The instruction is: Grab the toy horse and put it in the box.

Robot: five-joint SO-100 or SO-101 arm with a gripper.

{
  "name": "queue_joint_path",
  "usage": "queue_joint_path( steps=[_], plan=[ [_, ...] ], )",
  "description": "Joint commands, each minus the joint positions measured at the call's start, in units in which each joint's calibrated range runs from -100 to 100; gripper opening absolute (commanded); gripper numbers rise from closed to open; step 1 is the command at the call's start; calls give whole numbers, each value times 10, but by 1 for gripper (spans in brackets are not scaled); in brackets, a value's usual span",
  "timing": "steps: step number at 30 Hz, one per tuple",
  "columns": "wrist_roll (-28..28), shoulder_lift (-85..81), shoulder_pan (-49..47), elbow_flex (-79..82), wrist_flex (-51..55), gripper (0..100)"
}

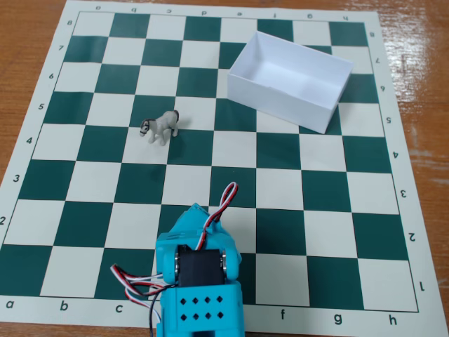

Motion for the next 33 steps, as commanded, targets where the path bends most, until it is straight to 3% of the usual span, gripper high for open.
queue_joint_path(
  steps=[1,20,27,33],
  plan=[
    [1,-2,-4,4,3,16],
    [-1,6,15,-2,-36,18],
    [-14,159,-1,-127,-70,18],
    [-50,306,-7,-277,-91,26]
  ],
)
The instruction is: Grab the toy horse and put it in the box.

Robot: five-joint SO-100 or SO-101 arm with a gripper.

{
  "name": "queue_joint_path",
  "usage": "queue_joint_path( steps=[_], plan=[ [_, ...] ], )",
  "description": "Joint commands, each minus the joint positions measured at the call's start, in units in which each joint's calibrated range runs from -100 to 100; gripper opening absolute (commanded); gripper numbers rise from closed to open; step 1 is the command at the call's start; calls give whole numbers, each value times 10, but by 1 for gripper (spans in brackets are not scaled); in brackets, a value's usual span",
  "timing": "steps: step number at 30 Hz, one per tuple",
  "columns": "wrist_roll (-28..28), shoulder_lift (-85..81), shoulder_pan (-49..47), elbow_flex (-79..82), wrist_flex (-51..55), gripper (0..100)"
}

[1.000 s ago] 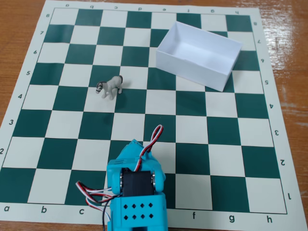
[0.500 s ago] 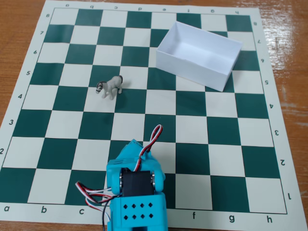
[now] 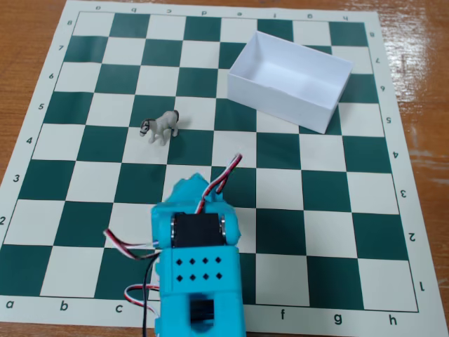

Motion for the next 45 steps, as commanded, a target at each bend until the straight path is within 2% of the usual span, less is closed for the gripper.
queue_joint_path(
  steps=[1,5,21,34,45],
  plan=[
    [-17,67,-9,-106,-9,26],
    [-24,142,-11,-176,-15,30],
    [-67,462,-33,-446,-46,31],
    [-109,652,-59,-591,-35,31],
    [-114,795,-61,-717,-31,31]
  ],
)
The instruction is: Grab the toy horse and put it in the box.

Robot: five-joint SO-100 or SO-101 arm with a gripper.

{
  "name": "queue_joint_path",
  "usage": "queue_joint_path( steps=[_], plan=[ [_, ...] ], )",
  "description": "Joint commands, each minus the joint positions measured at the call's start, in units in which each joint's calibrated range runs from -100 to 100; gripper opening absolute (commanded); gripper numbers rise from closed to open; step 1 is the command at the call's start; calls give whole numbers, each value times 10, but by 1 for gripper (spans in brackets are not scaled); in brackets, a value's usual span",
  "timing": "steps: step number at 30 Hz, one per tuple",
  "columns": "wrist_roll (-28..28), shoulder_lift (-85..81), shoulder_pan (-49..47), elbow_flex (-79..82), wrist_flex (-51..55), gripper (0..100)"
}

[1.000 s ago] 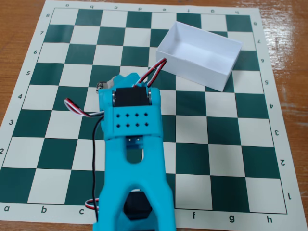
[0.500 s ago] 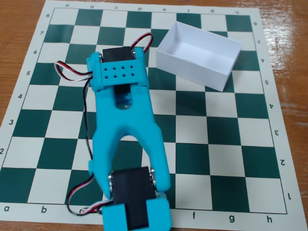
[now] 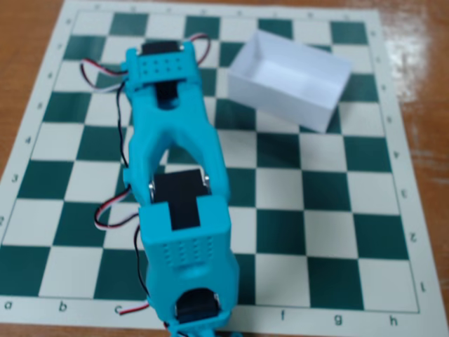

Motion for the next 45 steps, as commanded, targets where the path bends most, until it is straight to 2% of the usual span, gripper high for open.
queue_joint_path(
  steps=[1,30,31,33,35,36,45],
  plan=[
    [-3,14,-4,-35,-1,31],
    [2,187,-12,-137,-23,31],
    [3,188,-12,-137,-23,28],
    [7,191,-10,-138,-24,13],
    [7,192,-9,-137,-15,10],
    [4,192,-8,-137,-11,0],
    [9,115,25,-118,39,0]
  ],
)
